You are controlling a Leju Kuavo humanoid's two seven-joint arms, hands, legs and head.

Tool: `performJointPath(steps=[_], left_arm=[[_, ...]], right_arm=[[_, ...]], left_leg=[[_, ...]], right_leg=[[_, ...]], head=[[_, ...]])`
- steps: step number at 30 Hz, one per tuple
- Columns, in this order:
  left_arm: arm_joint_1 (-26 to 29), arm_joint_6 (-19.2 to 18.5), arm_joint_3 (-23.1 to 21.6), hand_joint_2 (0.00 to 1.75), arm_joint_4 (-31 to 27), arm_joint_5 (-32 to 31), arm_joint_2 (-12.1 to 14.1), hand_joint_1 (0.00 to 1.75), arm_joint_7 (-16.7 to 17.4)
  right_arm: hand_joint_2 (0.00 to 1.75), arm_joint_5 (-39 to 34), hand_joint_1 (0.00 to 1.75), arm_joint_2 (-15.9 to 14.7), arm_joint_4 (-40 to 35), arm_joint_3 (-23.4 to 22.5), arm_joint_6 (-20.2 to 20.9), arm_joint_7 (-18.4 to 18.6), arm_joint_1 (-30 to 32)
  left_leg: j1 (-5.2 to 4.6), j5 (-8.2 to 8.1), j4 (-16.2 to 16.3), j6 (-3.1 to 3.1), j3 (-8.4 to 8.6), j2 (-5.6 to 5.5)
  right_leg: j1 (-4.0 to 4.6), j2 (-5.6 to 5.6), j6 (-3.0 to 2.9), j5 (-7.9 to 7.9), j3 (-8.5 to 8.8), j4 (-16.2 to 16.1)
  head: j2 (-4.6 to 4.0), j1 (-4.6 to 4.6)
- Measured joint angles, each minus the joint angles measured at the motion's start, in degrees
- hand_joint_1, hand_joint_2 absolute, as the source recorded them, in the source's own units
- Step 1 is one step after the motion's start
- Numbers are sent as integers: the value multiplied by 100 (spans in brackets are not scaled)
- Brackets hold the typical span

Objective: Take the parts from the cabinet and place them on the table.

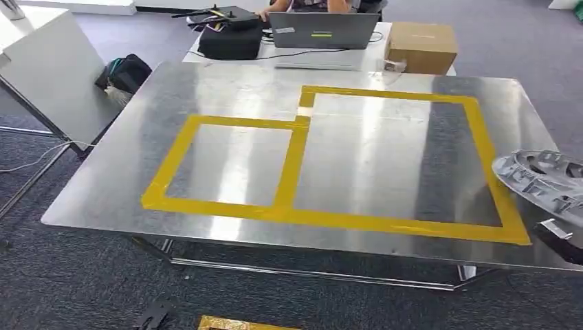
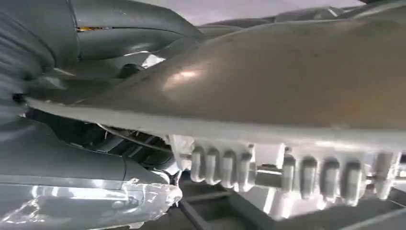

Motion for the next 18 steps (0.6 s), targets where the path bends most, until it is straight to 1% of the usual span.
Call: performJointPath(steps=[1, 3, 5, 8, 12, 18], left_arm=[[-10, -7, -11, 175, 2, -11, -2, 0, 7], [-27, -50, -52, 175, 0, -28, -4, 0, 28], [-55, -72, -101, 175, 0, -31, -7, 0, 33], [-64, -81, -138, 175, 0, -31, -9, 0, 35], [-64, -81, -157, 175, 0, -28, -9, 0, 35], [-64, -81, -175, 175, 2, -28, -7, 0, 35]], right_arm=[[175, 74, 175, -46, 72, 77, 18, -29, -101], [175, 253, 175, -161, 261, 399, 155, -109, -368], [175, 341, 175, -251, 396, 735, 238, -116, -573], [175, 369, 175, -334, 555, 1066, 280, -53, -770], [175, 343, 175, -444, 660, 1294, 280, 0, -858], [175, 339, 175, -522, 756, 1471, 278, 0, -895]], left_leg=[[0, 1, 0, 1, -2, 0], [0, 5, 0, 4, -3, 15], [0, 11, 0, 11, -2, 23], [0, 17, 0, 15, -6, 16], [0, 17, 0, 15, -9, 15], [-1, 16, 0, 15, -18, 15]], right_leg=[[0, 0, 2, 2, 1, 0], [0, 17, 3, 10, -8, 0], [0, 22, 4, 12, -10, 0], [0, 7, 8, 15, -10, 0], [0, 5, 8, 15, -10, 0], [-1, 5, 8, 15, -18, 0]], head=[[0, 4], [0, 2], [0, 2], [0, 2], [0, 0], [0, 0]])
